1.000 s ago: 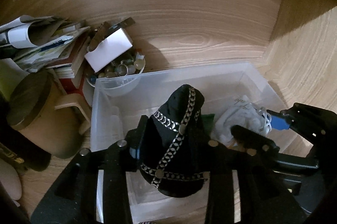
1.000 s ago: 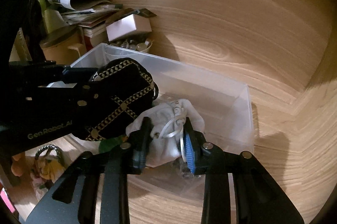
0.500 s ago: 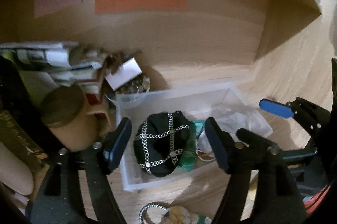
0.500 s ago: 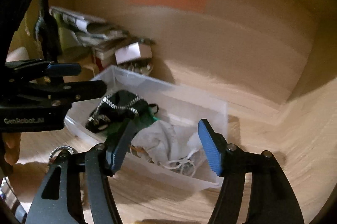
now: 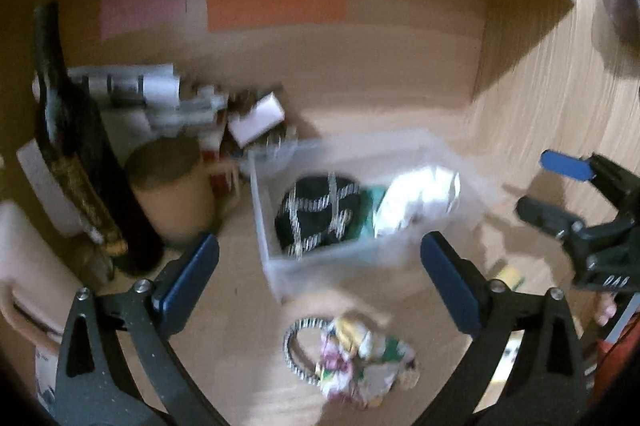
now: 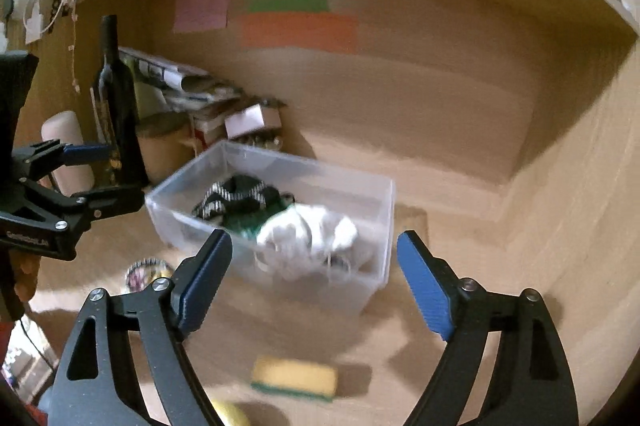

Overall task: Organize soft objects
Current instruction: 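Grasp the floral scrunchie with the left gripper while the right gripper grasps the yellow-green sponge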

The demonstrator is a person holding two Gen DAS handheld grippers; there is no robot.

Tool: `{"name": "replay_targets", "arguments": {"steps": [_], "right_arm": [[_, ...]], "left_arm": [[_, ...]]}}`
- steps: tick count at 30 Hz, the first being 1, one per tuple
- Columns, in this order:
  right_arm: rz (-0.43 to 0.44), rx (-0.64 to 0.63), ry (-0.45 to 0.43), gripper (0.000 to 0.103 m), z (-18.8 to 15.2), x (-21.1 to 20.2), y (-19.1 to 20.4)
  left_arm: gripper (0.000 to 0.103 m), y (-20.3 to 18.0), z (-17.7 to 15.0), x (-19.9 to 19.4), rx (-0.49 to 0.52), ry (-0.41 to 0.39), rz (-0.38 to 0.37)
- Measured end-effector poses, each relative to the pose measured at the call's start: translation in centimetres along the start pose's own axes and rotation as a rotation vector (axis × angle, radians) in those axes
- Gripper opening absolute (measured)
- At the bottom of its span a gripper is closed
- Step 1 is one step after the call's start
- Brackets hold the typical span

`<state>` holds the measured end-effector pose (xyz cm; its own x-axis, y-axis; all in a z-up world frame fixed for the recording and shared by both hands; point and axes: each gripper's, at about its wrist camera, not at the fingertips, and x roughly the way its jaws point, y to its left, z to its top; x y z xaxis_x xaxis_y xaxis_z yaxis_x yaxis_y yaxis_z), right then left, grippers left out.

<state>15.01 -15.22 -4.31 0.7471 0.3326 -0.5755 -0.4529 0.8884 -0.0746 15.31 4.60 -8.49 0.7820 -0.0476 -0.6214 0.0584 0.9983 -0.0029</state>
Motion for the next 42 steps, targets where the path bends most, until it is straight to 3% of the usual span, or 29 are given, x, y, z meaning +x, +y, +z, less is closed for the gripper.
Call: {"name": "replay_targets", "arguments": {"steps": [8, 10, 16, 20, 23, 31, 38, 42], "right_arm": [[-0.018, 0.054, 0.126, 0.083, -4.8, 1.1, -1.1], [-0.020, 0.069, 0.156, 0.083, -5.8, 1.6, -1.4], [0.003, 0.125, 0.212, 0.082, -7.5, 2.4, -2.3], [0.027, 0.138, 0.224, 0.081, -7.8, 2.7, -2.1], [0.052, 0.141, 0.230, 0.071, -8.0, 2.8, -1.9], [0.144, 0.167, 0.233, 0.043, -8.3, 2.6, -1.8], [0.132, 0.178, 0.191, 0.025, -7.9, 1.7, -2.1], [0.117, 0.185, 0.156, 0.023, -7.2, 1.2, -2.5]], "left_arm": [[0.099, -0.5, -4.7, 2.0, -0.018, 0.109, -0.006], [0.081, -0.8, -5.4, 2.4, -0.014, 0.129, -0.017], [0.060, -1.3, -6.9, 3.4, -0.002, 0.172, -0.059], [0.052, -1.0, -7.7, 4.2, -0.021, 0.216, -0.064], [0.050, -0.6, -8.1, 4.6, -0.034, 0.228, -0.048], [0.016, -0.8, -8.3, 5.1, -0.033, 0.272, -0.091], [0.012, -1.3, -6.9, 2.9, -0.024, 0.192, -0.090], [0.012, -1.4, -5.8, 1.4, -0.022, 0.135, -0.098]]}}
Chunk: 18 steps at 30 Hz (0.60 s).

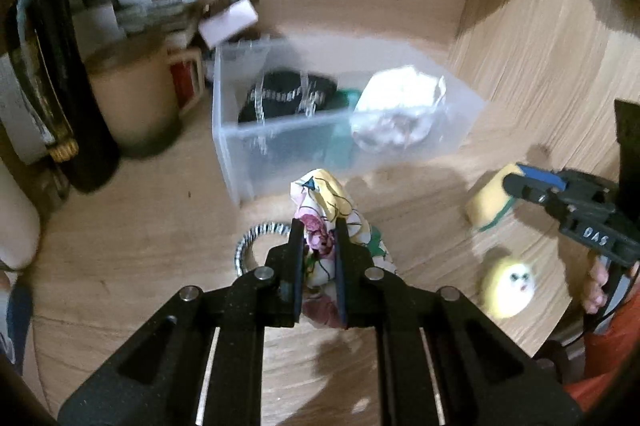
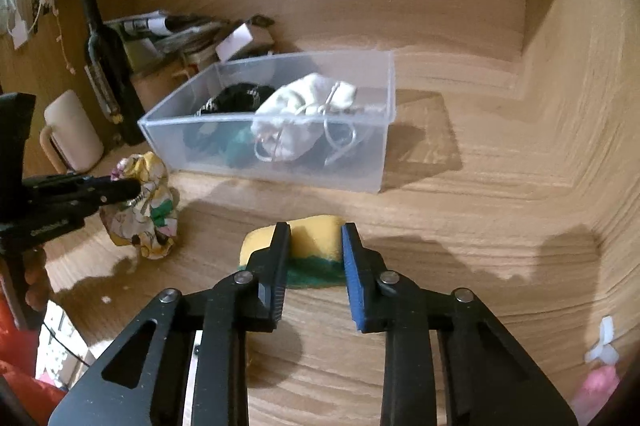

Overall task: Organize soft objects
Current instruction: 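Grasp the floral scrunchie with the left gripper while the right gripper grasps the yellow-green sponge, then lower scrunchie and sponge into the clear box and open both grippers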

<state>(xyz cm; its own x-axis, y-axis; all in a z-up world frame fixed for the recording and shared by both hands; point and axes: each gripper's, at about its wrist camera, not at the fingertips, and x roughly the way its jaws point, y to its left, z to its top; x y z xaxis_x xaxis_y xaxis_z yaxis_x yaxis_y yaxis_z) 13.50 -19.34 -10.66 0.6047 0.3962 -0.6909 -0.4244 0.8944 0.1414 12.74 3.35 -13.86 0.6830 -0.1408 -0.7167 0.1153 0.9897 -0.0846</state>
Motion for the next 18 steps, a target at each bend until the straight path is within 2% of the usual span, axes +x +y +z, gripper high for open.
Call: {"name": "replay_targets", "arguments": {"steps": [8, 18], "right_arm": [[-0.022, 0.001, -0.089, 0.022, 1.8, -1.5, 0.0], [-0.058, -0.038, -0.236, 0.022, 6.8, -2.9, 0.4]], "left_arm": [[0.012, 0.3, 3.0, -1.7, -0.012, -0.098, -0.002], [0.012, 1.3, 7.5, -1.8, -0.050, -0.189, 0.024]]}}
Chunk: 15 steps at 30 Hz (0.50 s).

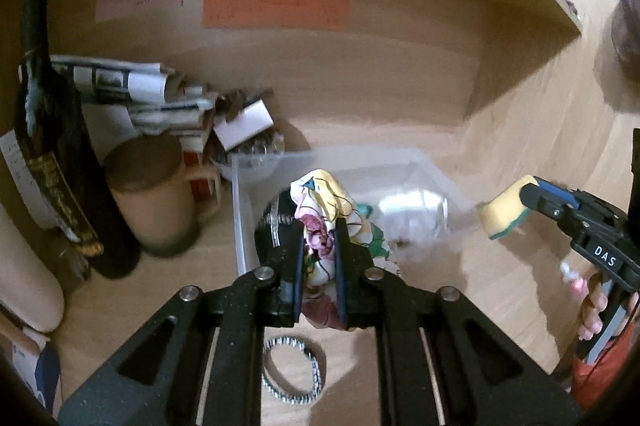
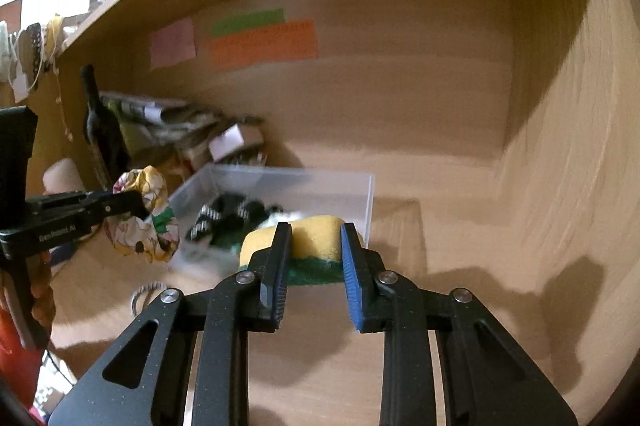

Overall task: Organize soft objects
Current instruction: 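Lower scrunchie and sponge into the clear box and open both grippers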

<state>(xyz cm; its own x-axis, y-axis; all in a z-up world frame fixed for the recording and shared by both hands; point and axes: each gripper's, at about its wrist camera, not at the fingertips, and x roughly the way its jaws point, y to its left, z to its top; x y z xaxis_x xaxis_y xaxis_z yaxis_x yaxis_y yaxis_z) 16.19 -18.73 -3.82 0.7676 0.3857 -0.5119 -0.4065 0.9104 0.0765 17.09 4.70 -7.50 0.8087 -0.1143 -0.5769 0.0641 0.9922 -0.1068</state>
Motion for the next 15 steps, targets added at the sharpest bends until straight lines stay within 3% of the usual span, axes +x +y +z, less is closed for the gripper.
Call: {"name": "replay_targets", "arguments": {"steps": [9, 15], "right_arm": [[-0.019, -0.027, -0.035, 0.022, 3.8, 3.1, 0.4], [-0.030, -0.034, 0.015, 0.022, 4.5, 6.5, 0.8]], "left_arm": [[0.012, -0.3, 3.5, 2.0, 0.012, -0.053, 0.049], [0.012, -1.1, 4.2, 5.1, 0.012, -0.010, 0.053]]}}
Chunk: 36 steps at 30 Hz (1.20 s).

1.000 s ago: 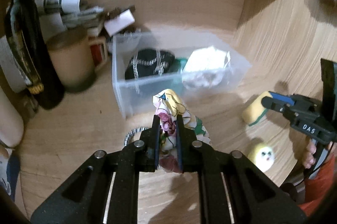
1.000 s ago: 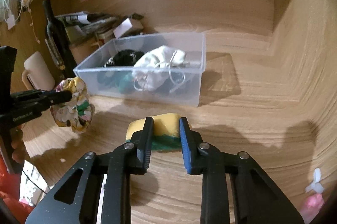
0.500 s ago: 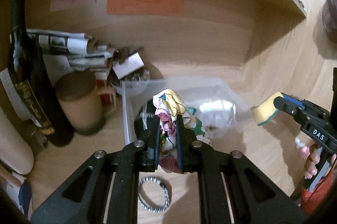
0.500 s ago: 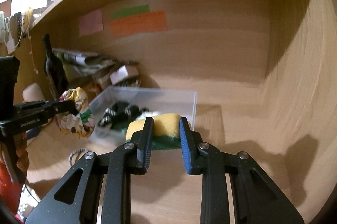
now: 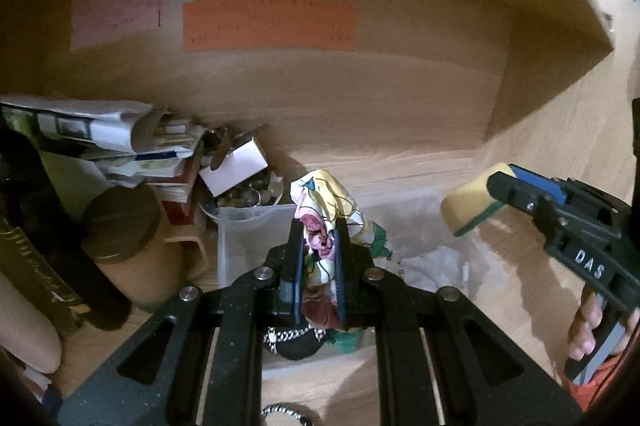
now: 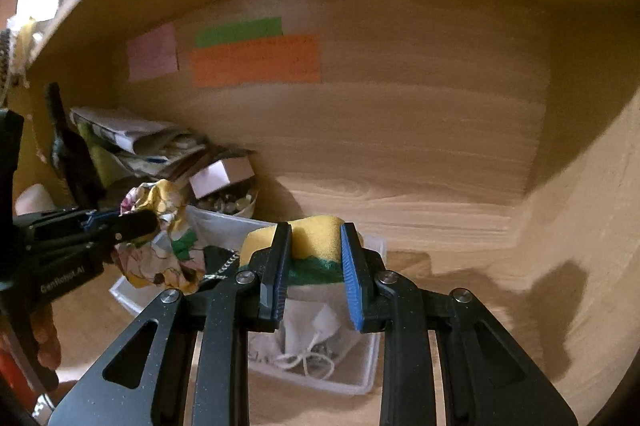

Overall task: Organize soft objects
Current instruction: 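Lower scrunchie and sponge into the clear box and open both grippers, then grasp the beaded bracelet with the left gripper while the right gripper grasps the yellow felt ball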

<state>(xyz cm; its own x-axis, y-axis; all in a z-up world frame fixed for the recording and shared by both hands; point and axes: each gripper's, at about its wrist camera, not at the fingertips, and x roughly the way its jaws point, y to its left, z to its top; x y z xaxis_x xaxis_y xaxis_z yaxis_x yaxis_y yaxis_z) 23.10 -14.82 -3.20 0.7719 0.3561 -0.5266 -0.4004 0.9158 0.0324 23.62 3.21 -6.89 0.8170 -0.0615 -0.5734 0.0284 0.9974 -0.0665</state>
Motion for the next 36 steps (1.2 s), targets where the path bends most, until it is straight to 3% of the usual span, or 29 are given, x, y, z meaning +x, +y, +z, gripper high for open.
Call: {"name": "replay_targets", "arguments": {"steps": [11, 18, 23, 28, 32, 36], "right_arm": [[-0.049, -0.035, 0.130, 0.023, -0.9, 5.7, 1.0], [-0.060, -0.061, 0.212, 0.025, -1.9, 7.9, 1.2], [-0.055, -0.067, 0.251, 0.026, -2.4, 8.5, 1.2], [-0.059, -0.074, 0.237, 0.054, -2.3, 7.5, 1.3], [-0.051, -0.073, 0.204, 0.059, -1.8, 5.8, 1.4], [-0.048, -0.078, 0.146, 0.071, -1.2, 3.8, 1.4]], "left_arm": [[0.012, -0.3, -0.2, 5.9, -0.041, 0.106, -0.005], [0.013, -0.7, -1.3, 7.8, -0.013, 0.180, -0.009], [0.026, -0.9, -1.7, 7.6, 0.002, 0.198, -0.005], [0.047, -0.9, -1.5, 6.7, 0.008, 0.190, -0.013], [0.058, -0.7, -1.2, 5.1, 0.007, 0.158, -0.018], [0.064, -0.6, -0.9, 2.8, 0.009, 0.115, -0.026]]}}
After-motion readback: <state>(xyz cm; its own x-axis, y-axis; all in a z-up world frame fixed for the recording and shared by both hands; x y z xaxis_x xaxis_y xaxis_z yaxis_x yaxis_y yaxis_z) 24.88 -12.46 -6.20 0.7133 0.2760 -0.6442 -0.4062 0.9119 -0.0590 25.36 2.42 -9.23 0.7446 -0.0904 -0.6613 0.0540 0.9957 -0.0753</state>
